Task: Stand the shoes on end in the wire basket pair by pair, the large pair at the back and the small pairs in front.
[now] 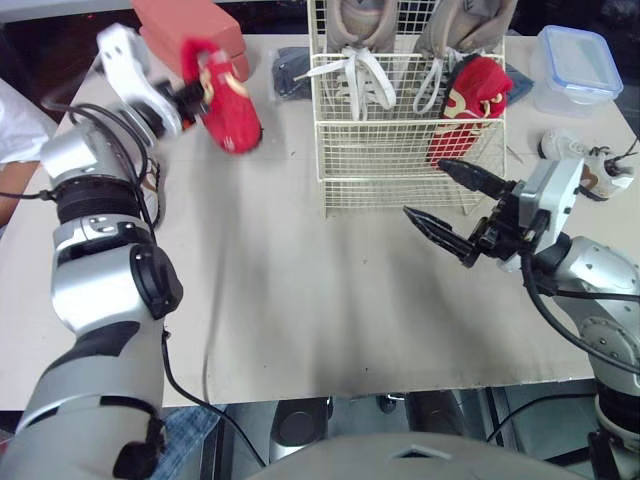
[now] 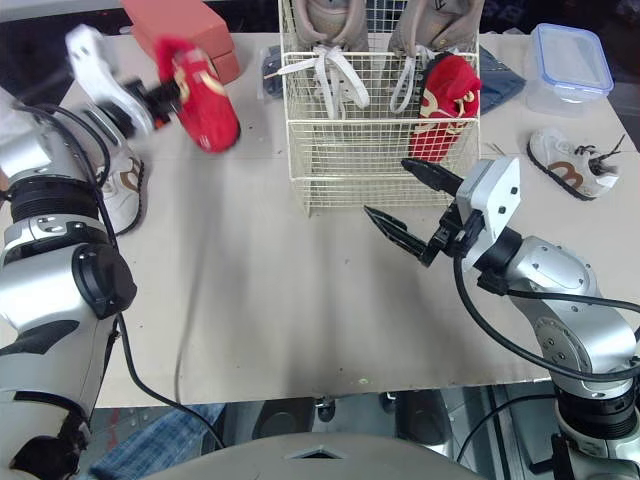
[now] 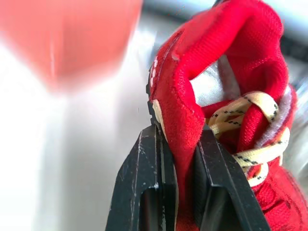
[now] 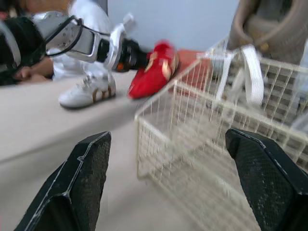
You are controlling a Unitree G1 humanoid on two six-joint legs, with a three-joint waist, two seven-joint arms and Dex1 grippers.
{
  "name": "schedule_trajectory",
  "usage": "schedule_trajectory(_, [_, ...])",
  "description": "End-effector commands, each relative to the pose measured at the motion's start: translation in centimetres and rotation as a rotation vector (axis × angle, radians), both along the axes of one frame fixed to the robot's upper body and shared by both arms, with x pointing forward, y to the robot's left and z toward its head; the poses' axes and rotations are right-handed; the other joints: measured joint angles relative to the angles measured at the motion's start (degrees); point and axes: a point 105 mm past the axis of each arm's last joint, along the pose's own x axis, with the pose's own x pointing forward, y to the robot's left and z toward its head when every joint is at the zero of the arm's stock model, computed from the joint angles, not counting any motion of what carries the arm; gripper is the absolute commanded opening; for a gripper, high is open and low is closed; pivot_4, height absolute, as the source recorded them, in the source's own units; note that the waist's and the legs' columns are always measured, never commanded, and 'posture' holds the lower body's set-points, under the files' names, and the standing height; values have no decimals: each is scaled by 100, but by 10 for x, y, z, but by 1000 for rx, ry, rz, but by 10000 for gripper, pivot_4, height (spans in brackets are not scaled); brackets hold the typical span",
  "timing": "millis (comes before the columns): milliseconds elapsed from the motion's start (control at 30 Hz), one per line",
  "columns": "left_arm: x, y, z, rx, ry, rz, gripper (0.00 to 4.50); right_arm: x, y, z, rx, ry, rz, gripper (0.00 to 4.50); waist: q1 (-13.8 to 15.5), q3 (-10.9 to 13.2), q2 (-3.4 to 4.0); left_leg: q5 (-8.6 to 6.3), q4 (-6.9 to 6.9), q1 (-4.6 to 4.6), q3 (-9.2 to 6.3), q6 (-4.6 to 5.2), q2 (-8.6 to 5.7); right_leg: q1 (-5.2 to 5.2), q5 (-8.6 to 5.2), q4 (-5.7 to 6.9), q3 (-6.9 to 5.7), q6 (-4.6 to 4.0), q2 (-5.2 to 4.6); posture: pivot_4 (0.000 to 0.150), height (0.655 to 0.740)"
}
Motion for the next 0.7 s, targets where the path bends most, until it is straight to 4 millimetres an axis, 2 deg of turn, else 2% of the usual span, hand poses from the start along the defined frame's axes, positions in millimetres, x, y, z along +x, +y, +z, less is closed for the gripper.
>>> schedule_trajectory(33, [-29, -18, 49, -13, -255, -29, 1488, -1, -6, 24, 76, -98, -11, 37277, 41, 0, 0, 0, 0, 0, 0, 0, -3, 1, 0, 2, -3, 0, -8, 1500, 6860])
schedule_trajectory(200, [-61, -52, 80, 29, -531, 2, 1488, 7, -14, 33, 88, -146, -57, 37277, 75, 0, -1, 0, 20, -1, -13, 0, -5, 11, 1, 11, -16, 0, -9, 1500, 6860])
schedule_trajectory(267, [-71, -73, 85, 49, -621, -12, 1488, 9, -18, 35, 96, -160, -79, 37277, 75, -1, -1, 0, 32, -2, -14, 1, -4, 17, 1, 12, -16, 0, -8, 1500, 6860])
schedule_trajectory(367, [-76, -88, 86, 46, -680, -7, 1488, 11, -21, 38, 104, -171, -102, 37277, 69, -1, -1, 0, 39, 0, -12, 2, -5, 20, 0, 17, -14, 0, -5, 1500, 6860])
schedule_trajectory(500, [-76, -122, 72, 26, -724, -49, 1488, 10, -26, 36, 103, -175, -135, 37277, 68, -3, 1, 0, 39, 4, -10, 2, -5, 20, 0, 21, -11, 0, 10, 1500, 6860])
schedule_trajectory(700, [-61, -153, 43, 65, -731, -12, 1488, 9, -29, 35, 113, -175, -168, 37277, 64, -3, 1, -2, 42, 0, -11, 4, -3, 19, 1, 18, -7, 0, 30, 1500, 6860])
